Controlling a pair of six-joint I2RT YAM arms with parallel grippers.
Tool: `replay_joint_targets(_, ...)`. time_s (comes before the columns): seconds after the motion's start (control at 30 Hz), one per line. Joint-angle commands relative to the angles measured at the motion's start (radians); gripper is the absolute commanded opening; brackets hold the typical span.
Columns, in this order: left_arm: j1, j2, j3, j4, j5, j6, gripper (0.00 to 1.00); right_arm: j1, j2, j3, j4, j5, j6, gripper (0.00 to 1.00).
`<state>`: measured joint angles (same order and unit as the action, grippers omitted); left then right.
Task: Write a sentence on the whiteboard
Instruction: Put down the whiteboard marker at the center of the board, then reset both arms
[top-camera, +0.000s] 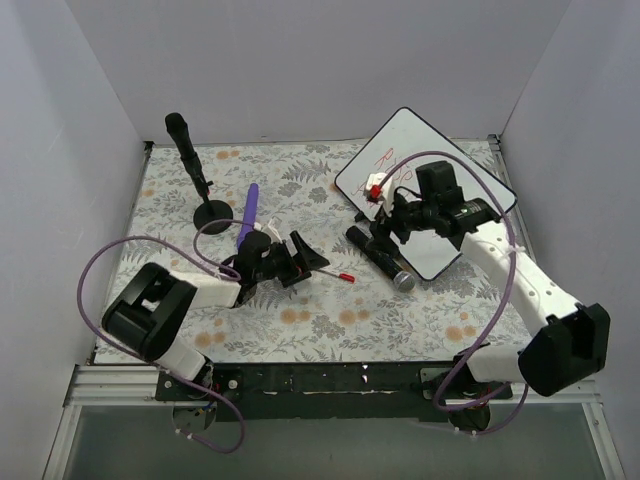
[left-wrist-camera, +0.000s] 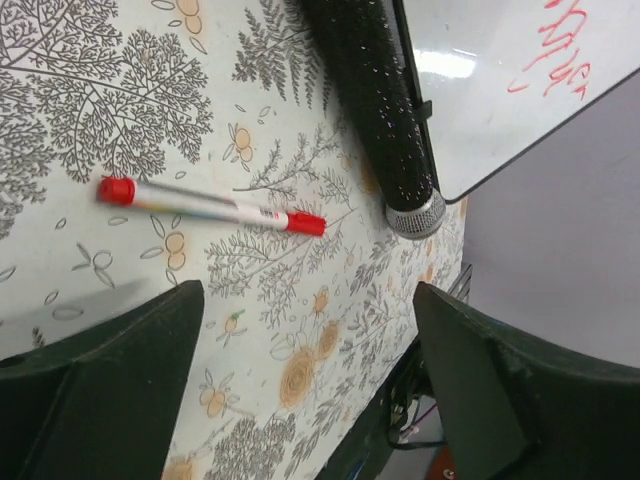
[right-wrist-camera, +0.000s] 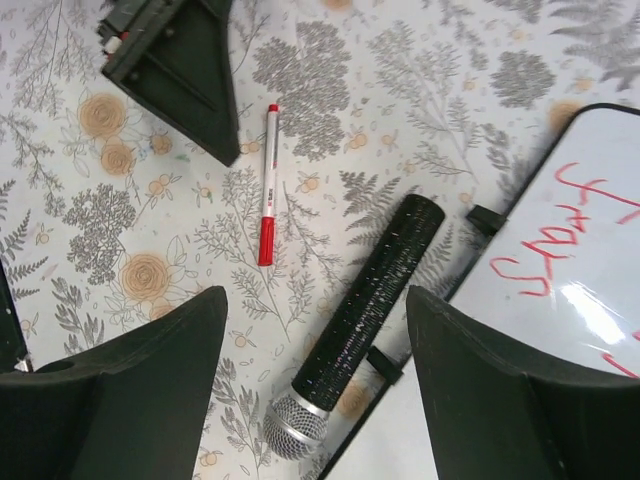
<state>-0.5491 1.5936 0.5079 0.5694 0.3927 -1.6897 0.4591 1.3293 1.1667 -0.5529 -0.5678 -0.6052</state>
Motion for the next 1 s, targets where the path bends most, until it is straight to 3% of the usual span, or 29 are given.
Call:
replay_joint_targets(0.0,0.014,-0.220,-0.045,-0.196,-0.122,0.120,0.92,-0.077,-0.109,0.088,-0.042,-0.007,0.056,0.82)
replay_joint_targets(0.1,0.012,-0.427,-0.043,-0.336,-0.170,0.185,0.98,-0.144,-0.206,0.090,0.013,0.053,0.155,0.94)
replay_joint_targets(0.2,0.008,-0.625,0.050,-0.518,-0.248,0.294,0.98,-0.195,-0.283,0.082,0.042,0.164,0.284,0.98)
replay_joint_targets(0.33,0.008,-0.774,0.234,-0.690,-0.330,0.413,0.98,-0.290,-0.335,0.088,0.044,0.117,0.399,0.98)
replay_joint_targets(0.6,0.011,-0.802,0.516,-0.878,-0.308,0.493,0.98,-0.393,-0.421,0.116,0.051,0.227,0.469,0.98)
replay_joint_targets(0.97,0.011,-0.822,0.529,-0.928,-0.347,0.528,0.98,-0.444,-0.464,0.094,0.051,0.229,0.487,0.98)
